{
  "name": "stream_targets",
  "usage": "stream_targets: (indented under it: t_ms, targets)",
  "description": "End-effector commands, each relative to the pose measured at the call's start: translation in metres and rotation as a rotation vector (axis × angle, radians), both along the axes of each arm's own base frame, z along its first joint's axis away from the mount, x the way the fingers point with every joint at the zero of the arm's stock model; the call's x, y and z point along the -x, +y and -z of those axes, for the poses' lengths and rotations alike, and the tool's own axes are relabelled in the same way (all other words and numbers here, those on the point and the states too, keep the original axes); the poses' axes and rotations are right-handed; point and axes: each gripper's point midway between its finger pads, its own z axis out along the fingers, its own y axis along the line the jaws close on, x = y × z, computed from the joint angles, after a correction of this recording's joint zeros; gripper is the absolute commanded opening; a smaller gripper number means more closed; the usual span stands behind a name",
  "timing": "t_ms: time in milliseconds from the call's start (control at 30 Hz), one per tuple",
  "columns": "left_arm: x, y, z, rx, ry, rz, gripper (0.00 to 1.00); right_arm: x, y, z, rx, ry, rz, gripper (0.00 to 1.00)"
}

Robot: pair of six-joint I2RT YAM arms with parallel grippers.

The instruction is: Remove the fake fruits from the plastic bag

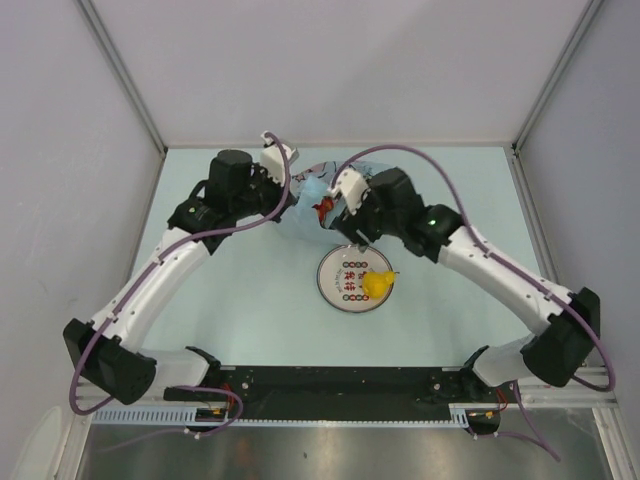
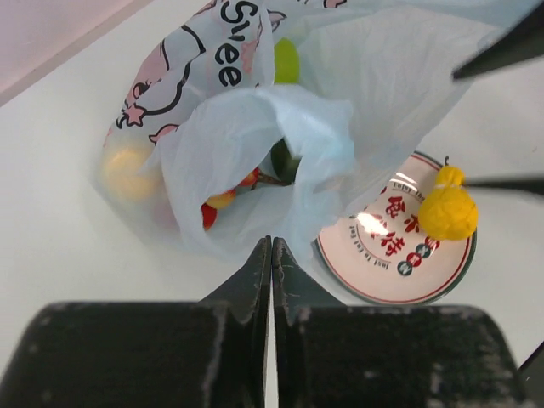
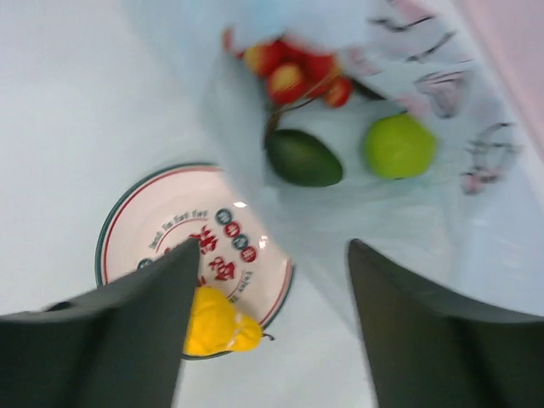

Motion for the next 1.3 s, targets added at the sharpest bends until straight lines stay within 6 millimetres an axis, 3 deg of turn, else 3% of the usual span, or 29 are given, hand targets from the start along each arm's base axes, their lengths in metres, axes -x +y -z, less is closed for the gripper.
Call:
stream_targets:
  t_ms: [0, 100, 133, 200, 233, 300, 333, 367, 433, 467, 500, 600, 700, 967, 1033, 1133, 1233, 1267]
  targets:
    - [0.019, 0.018, -0.003, -0.095, -0.067, 0.061, 0.00, -0.011, 0.012, -0.013, -0.116, 0.043, 0.021, 0.63]
    - [0.033, 0.023, 0.000, -0.117, -0.056, 0.089, 0.00, -0.036, 0.027, -0.005, -0.143, 0.032, 0.057, 0.50]
    - [0.038, 0.025, 0.004, -0.125, -0.042, 0.100, 0.00, -0.042, 0.035, 0.014, -0.126, 0.067, 0.060, 0.48]
    - [0.043, 0.028, 0.004, -0.136, -0.043, 0.105, 0.00, -0.049, 0.051, 0.018, -0.146, 0.084, 0.032, 0.42]
    - [0.046, 0.032, 0.003, -0.141, -0.048, 0.098, 0.00, -0.055, 0.060, 0.037, -0.124, 0.116, 0.031, 0.39]
    - [0.046, 0.041, 0.003, -0.162, -0.058, 0.068, 0.00, -0.064, 0.072, 0.039, -0.123, 0.108, 0.047, 0.35]
    - [0.049, 0.045, 0.001, -0.158, -0.065, 0.059, 0.00, -0.070, 0.077, 0.058, -0.094, 0.130, 0.058, 0.34]
    - [0.049, 0.047, -0.001, -0.150, -0.065, 0.054, 0.00, -0.076, 0.084, 0.052, -0.111, 0.119, 0.072, 0.33]
    - [0.054, 0.049, -0.010, -0.095, -0.060, 0.063, 0.19, -0.079, 0.096, 0.059, -0.126, 0.147, 0.069, 0.33]
    - [0.055, 0.049, -0.012, -0.048, -0.034, 0.044, 0.35, -0.076, 0.110, 0.043, -0.177, 0.157, 0.042, 0.34]
    - [0.054, 0.053, -0.015, -0.016, -0.024, 0.021, 0.62, -0.073, 0.119, 0.039, -0.200, 0.167, 0.024, 0.34]
    - [0.060, 0.045, -0.013, 0.081, 0.028, 0.032, 0.78, -0.065, 0.139, 0.024, -0.264, 0.188, -0.008, 0.35]
    - [0.054, 0.036, 0.006, 0.128, 0.091, 0.025, 1.00, -0.060, 0.141, 0.025, -0.258, 0.197, -0.010, 0.35]
    - [-0.001, 0.014, 0.021, 0.199, 0.185, -0.046, 0.98, -0.069, 0.096, 0.019, -0.248, 0.173, 0.087, 0.43]
    - [-0.019, 0.008, 0.026, 0.199, 0.211, -0.057, 0.97, -0.073, 0.080, 0.018, -0.251, 0.167, 0.116, 0.54]
    - [-0.038, 0.002, 0.032, 0.196, 0.238, -0.076, 0.92, -0.080, 0.065, 0.017, -0.253, 0.151, 0.142, 0.59]
    - [-0.048, -0.008, 0.032, 0.204, 0.242, -0.031, 0.70, -0.085, 0.056, 0.029, -0.235, 0.160, 0.167, 0.59]
    - [-0.047, -0.012, 0.030, 0.210, 0.244, -0.002, 0.44, -0.088, 0.052, 0.033, -0.231, 0.163, 0.181, 0.59]
